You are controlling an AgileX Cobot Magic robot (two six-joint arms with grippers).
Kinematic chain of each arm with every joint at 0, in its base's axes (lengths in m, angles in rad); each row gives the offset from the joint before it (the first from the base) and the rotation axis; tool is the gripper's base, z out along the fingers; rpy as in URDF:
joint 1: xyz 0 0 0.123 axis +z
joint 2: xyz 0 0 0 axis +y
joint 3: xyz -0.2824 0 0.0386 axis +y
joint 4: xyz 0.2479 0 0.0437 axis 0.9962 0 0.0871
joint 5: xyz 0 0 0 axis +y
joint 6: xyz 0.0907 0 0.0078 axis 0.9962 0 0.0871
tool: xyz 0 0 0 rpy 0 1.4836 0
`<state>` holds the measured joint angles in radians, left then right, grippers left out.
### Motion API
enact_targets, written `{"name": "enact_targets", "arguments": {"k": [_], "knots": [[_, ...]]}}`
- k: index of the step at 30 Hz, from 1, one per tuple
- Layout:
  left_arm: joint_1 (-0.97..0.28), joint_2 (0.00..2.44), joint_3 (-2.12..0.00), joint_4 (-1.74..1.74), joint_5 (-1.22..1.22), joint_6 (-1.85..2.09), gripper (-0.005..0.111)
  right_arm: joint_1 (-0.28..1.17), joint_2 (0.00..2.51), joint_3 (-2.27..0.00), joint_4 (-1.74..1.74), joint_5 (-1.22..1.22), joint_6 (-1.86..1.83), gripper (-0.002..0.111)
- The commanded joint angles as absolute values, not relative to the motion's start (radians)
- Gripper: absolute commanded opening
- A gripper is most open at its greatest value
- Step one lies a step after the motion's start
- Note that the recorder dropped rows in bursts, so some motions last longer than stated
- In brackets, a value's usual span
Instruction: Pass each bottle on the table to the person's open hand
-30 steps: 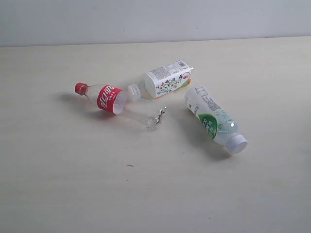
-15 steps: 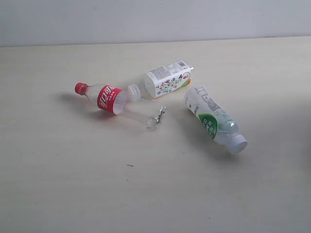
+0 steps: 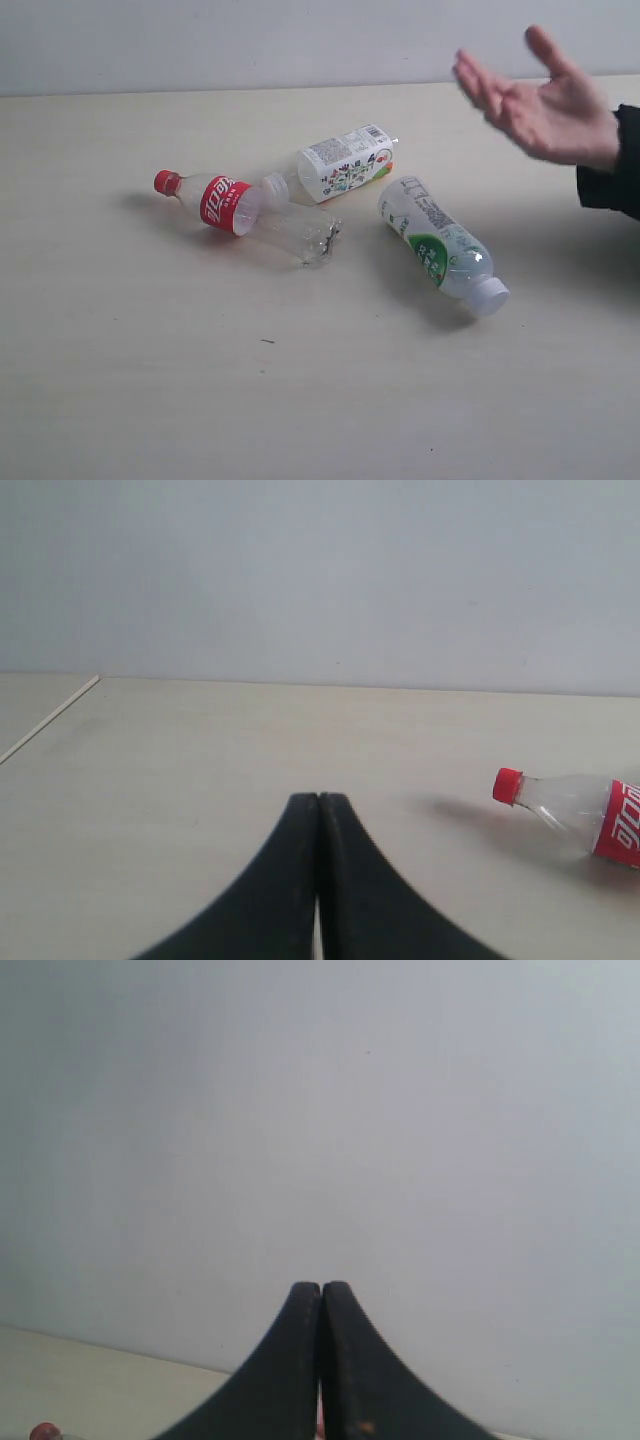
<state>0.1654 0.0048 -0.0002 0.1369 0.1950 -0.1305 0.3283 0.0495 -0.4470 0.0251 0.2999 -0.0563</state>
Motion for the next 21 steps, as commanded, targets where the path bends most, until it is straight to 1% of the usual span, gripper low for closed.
{"name": "enact_targets", "arguments": {"k": [1, 12, 18, 21], "knots": [[0.162, 0.000, 0.000, 0.128, 0.197, -0.128, 0.000, 0.331, 0.043, -0.444, 0.020, 0.297, -0.061, 0.000], [0.162, 0.000, 0.000, 0.128, 0.197, -0.128, 0.000, 0.332, 0.000, -0.444, 0.015, 0.304, -0.069, 0.000], [0.162, 0.000, 0.000, 0.128, 0.197, -0.128, 0.000, 0.356, 0.000, -0.434, 0.022, 0.285, -0.076, 0.000], [0.162, 0.000, 0.000, 0.128, 0.197, -0.128, 0.000, 0.393, 0.072, -0.437, 0.027, 0.284, -0.116, 0.000]]}}
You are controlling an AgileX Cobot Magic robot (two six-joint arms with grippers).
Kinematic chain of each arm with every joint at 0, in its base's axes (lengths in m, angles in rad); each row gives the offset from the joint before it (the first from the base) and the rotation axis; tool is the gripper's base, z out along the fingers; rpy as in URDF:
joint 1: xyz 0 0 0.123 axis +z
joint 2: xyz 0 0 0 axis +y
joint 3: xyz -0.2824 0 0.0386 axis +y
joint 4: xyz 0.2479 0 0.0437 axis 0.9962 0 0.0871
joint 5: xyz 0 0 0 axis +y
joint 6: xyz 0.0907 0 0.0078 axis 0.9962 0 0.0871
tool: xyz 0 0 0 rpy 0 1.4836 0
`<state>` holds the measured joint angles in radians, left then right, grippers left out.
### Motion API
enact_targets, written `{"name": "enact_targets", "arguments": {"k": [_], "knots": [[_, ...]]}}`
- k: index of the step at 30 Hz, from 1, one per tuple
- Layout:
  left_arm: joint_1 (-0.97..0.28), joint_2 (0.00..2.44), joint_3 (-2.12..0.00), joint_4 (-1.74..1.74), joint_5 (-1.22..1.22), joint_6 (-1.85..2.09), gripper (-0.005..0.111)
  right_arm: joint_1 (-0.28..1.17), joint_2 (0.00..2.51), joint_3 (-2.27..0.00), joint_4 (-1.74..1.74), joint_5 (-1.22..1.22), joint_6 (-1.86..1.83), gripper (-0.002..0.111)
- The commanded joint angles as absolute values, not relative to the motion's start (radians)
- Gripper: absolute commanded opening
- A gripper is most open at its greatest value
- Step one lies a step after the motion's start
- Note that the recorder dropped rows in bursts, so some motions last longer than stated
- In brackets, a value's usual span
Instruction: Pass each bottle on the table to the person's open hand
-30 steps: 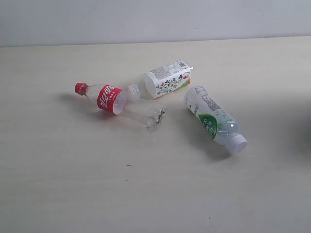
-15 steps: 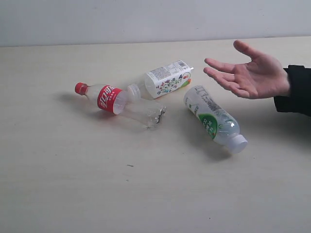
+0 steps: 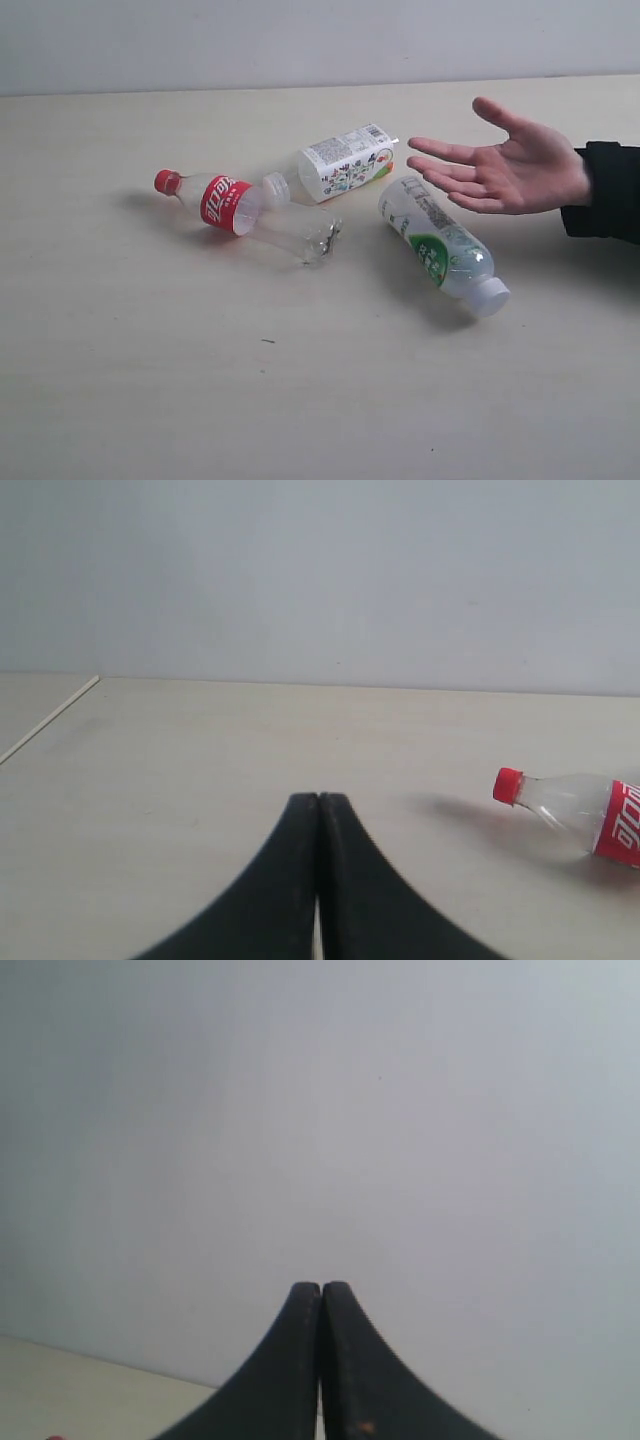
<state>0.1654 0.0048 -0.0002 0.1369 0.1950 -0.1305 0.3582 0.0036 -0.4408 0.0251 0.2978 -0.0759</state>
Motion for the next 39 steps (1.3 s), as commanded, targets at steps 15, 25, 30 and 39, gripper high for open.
{"name": "enact_targets", "arguments": {"k": [15, 25, 30, 39], "knots": [[0.162, 0.000, 0.000, 0.128, 0.197, -0.128, 0.000, 0.641, 1.501, -1.245, 0.029, 0.780, -0.326, 0.045], [0.162, 0.000, 0.000, 0.128, 0.197, -0.128, 0.000, 0.687, 2.042, -1.602, 0.027, 0.887, -0.546, 0.072], [0.162, 0.000, 0.000, 0.128, 0.197, -0.128, 0.000, 0.698, 2.097, -1.602, 0.025, 0.811, -0.577, 0.072], [0.162, 0.000, 0.000, 0.128, 0.197, -0.128, 0.000, 0.698, 2.132, -1.602, 0.027, 0.731, -0.577, 0.072]]}}
